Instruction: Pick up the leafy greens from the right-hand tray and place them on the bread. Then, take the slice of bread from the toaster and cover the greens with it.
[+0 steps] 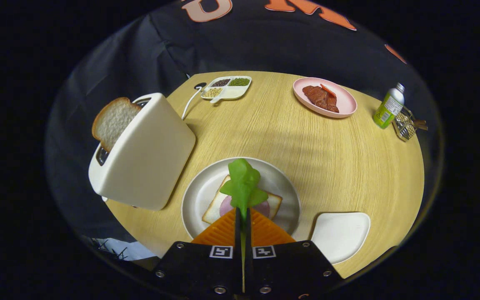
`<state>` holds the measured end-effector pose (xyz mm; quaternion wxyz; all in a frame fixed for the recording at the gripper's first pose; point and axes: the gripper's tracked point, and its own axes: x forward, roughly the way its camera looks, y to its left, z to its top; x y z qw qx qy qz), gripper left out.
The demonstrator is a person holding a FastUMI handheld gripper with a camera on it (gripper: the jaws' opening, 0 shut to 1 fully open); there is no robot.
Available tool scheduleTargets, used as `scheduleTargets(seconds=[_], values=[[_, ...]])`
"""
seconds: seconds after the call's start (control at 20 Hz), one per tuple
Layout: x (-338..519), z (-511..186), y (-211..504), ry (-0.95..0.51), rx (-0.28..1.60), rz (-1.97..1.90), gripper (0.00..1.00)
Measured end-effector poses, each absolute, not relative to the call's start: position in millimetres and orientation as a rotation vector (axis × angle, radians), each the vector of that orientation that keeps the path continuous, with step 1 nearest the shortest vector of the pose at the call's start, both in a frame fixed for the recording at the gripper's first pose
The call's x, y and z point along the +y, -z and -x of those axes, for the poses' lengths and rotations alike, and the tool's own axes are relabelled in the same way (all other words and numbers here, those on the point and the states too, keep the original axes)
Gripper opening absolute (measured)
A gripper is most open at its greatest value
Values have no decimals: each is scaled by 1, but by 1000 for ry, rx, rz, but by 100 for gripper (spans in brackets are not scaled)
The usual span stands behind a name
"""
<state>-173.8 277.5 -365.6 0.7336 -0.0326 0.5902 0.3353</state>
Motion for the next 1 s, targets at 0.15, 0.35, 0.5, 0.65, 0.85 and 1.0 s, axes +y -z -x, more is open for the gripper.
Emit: scheduleTargets(seconds=[0.15, 0.35, 0.5, 0.65, 0.85, 1.0], values=[[287, 178, 376, -756, 1329, 73, 4], [277, 167, 387, -729, 1316, 122, 17], [264, 162, 392, -706, 1316, 148, 28], [260, 163, 389, -731, 1303, 164, 43], [262, 164, 387, -788, 1241, 214, 62], [253, 154, 386, -786, 1197, 245, 74]])
